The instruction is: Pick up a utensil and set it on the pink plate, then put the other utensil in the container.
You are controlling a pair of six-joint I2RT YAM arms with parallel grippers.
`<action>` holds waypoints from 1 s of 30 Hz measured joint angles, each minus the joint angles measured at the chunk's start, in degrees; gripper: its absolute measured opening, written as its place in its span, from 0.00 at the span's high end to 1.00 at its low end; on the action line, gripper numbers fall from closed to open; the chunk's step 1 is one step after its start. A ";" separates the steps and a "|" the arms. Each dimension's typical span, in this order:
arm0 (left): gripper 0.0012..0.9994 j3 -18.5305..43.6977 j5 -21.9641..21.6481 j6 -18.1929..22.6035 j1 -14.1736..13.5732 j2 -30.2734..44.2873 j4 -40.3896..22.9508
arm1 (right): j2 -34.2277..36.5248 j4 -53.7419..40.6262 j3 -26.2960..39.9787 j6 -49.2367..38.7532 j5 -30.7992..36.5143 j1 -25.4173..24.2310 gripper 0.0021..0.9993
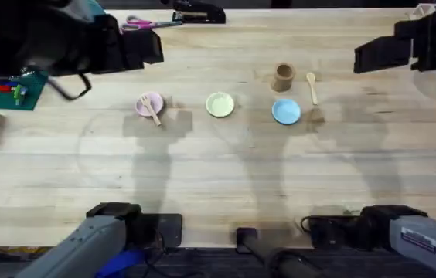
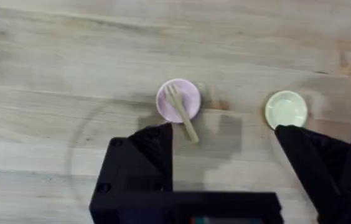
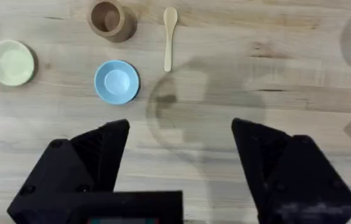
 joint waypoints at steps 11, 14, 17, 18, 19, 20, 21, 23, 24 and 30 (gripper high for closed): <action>0.00 -3.74 7.07 3.81 -3.04 -10.92 -0.51 | 0.00 0.00 0.00 0.00 -0.01 0.00 0.00; 0.00 -4.47 10.91 7.86 -3.06 -11.28 0.46 | 0.00 0.00 0.00 0.00 -0.01 0.00 0.00; 0.01 -6.36 15.43 13.35 -3.06 -11.27 2.64 | 0.00 0.00 0.00 0.00 0.01 0.00 0.00; 0.01 -7.24 17.09 15.46 -3.06 -11.27 3.25 | 0.00 -0.02 0.00 0.00 0.01 0.00 0.00; 0.01 -8.20 19.03 17.88 -3.06 -11.25 3.79 | 0.00 -0.02 0.00 0.00 -0.01 0.00 0.00; 0.01 -9.06 20.99 20.27 -3.06 -11.25 4.06 | 0.00 -0.01 0.00 0.00 -0.01 0.00 0.00; 0.01 -9.81 22.99 22.73 -3.06 -11.23 4.11 | 0.00 -0.02 0.00 0.00 0.01 0.00 0.00; 0.01 -11.14 26.94 27.67 -3.06 -11.22 4.14 | 0.00 0.00 0.00 0.00 0.00 0.00 0.00; 0.02 -11.63 28.64 29.94 -3.06 -11.21 4.15 | 0.00 0.00 0.00 0.00 0.01 0.00 0.00; 0.01 -12.36 36.14 38.89 -3.04 -11.23 4.40 | 0.00 -0.02 0.00 0.00 0.01 0.00 0.00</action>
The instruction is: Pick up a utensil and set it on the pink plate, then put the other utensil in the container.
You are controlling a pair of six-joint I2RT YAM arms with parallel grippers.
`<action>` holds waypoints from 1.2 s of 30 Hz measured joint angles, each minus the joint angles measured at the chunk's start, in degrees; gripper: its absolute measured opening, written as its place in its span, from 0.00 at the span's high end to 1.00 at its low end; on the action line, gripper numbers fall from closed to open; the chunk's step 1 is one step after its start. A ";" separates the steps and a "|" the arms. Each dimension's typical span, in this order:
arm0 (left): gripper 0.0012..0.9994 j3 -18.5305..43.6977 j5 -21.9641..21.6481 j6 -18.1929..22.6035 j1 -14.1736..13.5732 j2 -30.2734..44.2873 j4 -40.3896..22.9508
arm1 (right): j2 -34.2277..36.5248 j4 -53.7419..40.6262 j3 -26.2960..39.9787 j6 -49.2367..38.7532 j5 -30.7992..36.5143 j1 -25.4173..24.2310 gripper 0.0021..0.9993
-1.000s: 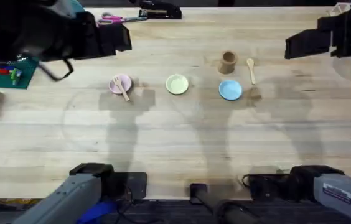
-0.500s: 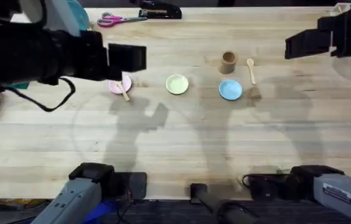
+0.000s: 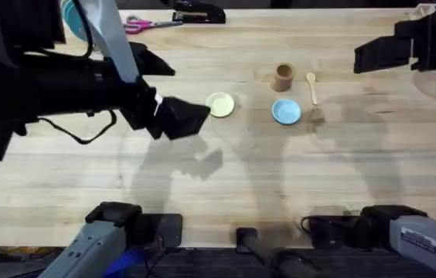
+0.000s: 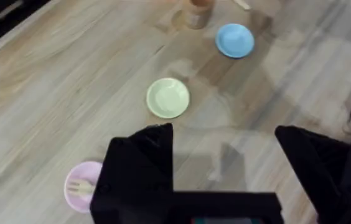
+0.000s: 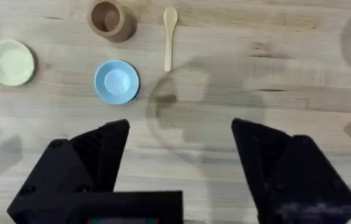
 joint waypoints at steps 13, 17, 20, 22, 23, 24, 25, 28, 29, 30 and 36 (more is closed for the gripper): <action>0.01 0.00 5.10 7.86 0.00 3.26 -0.47 | 0.01 0.12 0.00 0.00 -0.02 0.00 0.00; 0.00 0.00 5.12 8.14 0.00 4.04 -0.42 | 0.77 1.89 0.13 0.00 0.00 0.00 0.00; 0.00 0.00 5.23 8.18 0.00 4.04 0.14 | 2.99 4.24 0.22 0.00 0.00 0.00 0.00; 0.00 0.00 5.23 8.18 0.00 4.04 0.37 | 4.96 5.41 0.22 0.00 0.00 0.00 0.00; 0.00 0.00 5.23 8.18 0.00 4.04 0.43 | 6.05 5.80 0.22 0.00 0.00 0.00 0.00; 0.00 0.00 5.23 8.18 0.00 4.04 0.52 | 7.46 6.31 0.22 0.00 0.00 0.00 0.00; 0.00 0.00 5.23 8.19 0.00 4.04 0.76 | 8.42 6.74 0.23 0.00 0.00 0.00 0.00; 0.00 0.00 5.24 8.19 0.00 4.04 1.64 | 11.97 8.56 0.23 -0.01 0.00 0.00 0.00; 0.00 0.00 5.25 8.20 0.00 4.04 2.06 | 13.27 8.98 0.22 0.00 0.00 0.00 0.00; 0.00 0.00 5.25 8.20 0.00 4.04 2.66 | 14.37 9.29 0.24 0.00 0.00 0.00 0.00; 0.00 0.00 5.25 8.18 0.00 4.04 5.39 | 21.03 10.99 0.24 0.00 0.00 0.00 0.00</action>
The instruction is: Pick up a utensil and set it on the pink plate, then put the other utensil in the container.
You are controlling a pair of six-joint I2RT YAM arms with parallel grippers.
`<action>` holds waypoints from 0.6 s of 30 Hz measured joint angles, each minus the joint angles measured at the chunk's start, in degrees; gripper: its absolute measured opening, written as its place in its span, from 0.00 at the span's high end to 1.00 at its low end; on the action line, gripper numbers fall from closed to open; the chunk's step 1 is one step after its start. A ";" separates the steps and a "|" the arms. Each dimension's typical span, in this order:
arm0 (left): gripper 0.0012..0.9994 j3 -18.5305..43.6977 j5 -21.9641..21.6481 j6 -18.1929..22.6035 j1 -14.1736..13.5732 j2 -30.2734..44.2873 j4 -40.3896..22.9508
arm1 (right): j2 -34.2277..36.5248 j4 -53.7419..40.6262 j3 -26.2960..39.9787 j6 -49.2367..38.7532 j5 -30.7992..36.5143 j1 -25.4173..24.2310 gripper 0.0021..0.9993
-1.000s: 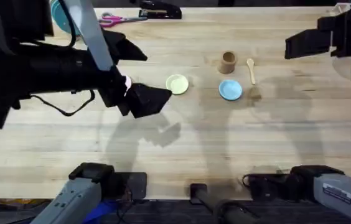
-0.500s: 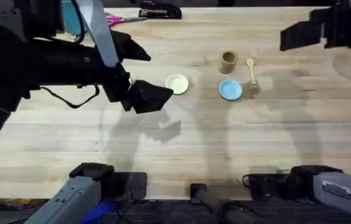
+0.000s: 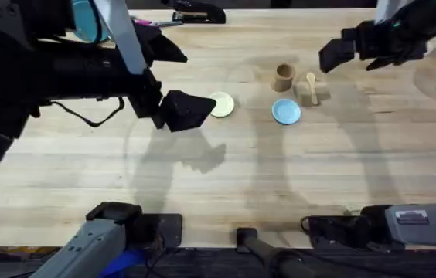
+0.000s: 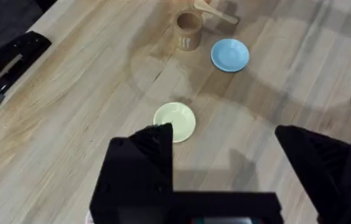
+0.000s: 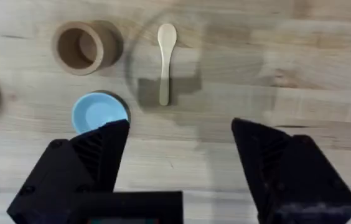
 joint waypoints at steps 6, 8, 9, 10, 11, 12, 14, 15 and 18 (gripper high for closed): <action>0.00 0.00 0.00 0.00 0.00 0.00 0.12 | 6.30 1.22 -0.02 0.00 0.00 0.00 0.00; 0.00 0.00 0.00 0.00 0.00 0.00 0.12 | 8.01 2.58 -0.01 0.00 -0.02 0.00 0.00; 0.00 0.00 0.00 0.00 0.00 0.00 0.11 | 8.82 3.21 0.00 0.00 -0.04 0.00 0.00; 0.00 0.00 0.00 0.00 0.00 0.00 0.11 | 9.66 3.83 0.00 0.00 -0.16 0.00 0.00; 0.00 0.00 0.00 0.00 0.00 0.00 0.11 | 10.41 4.41 0.00 -0.01 -0.47 0.00 0.00; 0.00 0.00 0.00 0.00 0.00 0.00 0.11 | 11.10 4.99 0.00 0.00 -0.87 0.00 0.00; 0.00 0.00 0.00 0.00 0.00 0.00 0.11 | 12.37 6.14 0.00 0.00 -1.71 0.00 0.00; 0.00 0.00 0.00 0.00 0.00 0.00 0.11 | 12.93 6.72 0.00 0.00 -2.04 0.00 0.00; 0.00 0.00 0.00 0.00 0.00 0.00 0.11 | 14.20 7.87 0.00 0.00 -2.62 0.00 0.00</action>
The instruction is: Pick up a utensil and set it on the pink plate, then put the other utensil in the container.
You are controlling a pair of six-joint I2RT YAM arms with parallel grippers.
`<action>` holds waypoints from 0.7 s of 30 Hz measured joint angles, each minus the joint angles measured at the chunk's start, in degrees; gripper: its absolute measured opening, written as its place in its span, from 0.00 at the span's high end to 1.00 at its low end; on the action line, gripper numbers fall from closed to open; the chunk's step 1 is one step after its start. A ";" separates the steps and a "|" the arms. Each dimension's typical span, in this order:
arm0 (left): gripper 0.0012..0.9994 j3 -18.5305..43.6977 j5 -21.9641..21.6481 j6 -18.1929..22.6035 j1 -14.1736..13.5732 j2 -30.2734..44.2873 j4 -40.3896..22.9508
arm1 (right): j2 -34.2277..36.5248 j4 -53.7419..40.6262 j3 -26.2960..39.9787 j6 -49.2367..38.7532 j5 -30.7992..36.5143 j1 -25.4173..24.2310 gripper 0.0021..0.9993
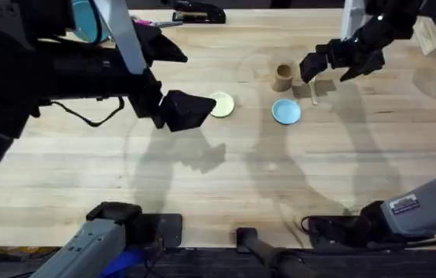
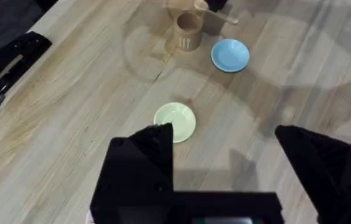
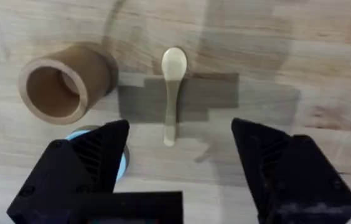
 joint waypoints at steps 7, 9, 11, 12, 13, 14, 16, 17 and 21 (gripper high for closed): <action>0.00 0.00 0.00 0.00 0.00 0.00 0.00 | 3.57 1.85 0.02 0.12 -0.50 0.00 0.00; 0.00 0.00 0.00 0.00 0.00 -0.02 0.00 | 4.74 2.71 0.02 0.31 -0.50 0.00 0.00; 0.00 0.00 0.00 0.00 0.00 0.00 0.00 | 5.68 3.65 0.02 0.48 -0.50 0.00 0.01; 0.00 0.00 0.00 0.00 0.00 0.00 0.00 | 6.06 4.19 0.02 0.52 -0.50 0.00 0.01; 0.00 0.00 0.00 0.00 0.00 0.00 0.00 | 6.35 4.68 0.02 0.74 -0.48 0.00 0.01; 0.00 0.00 0.00 0.00 0.00 0.00 0.00 | 6.60 5.08 0.02 0.96 -0.50 0.00 0.02; 0.00 0.00 0.00 0.00 0.00 0.00 0.00 | 7.13 5.53 0.02 1.69 -0.52 0.00 0.04; 0.00 0.00 0.00 0.00 0.00 0.00 0.00 | 7.24 5.65 0.06 2.09 -0.65 0.00 0.04; 0.00 0.00 0.00 0.00 0.00 0.00 0.00 | 7.46 5.85 0.29 3.15 -0.59 0.00 0.05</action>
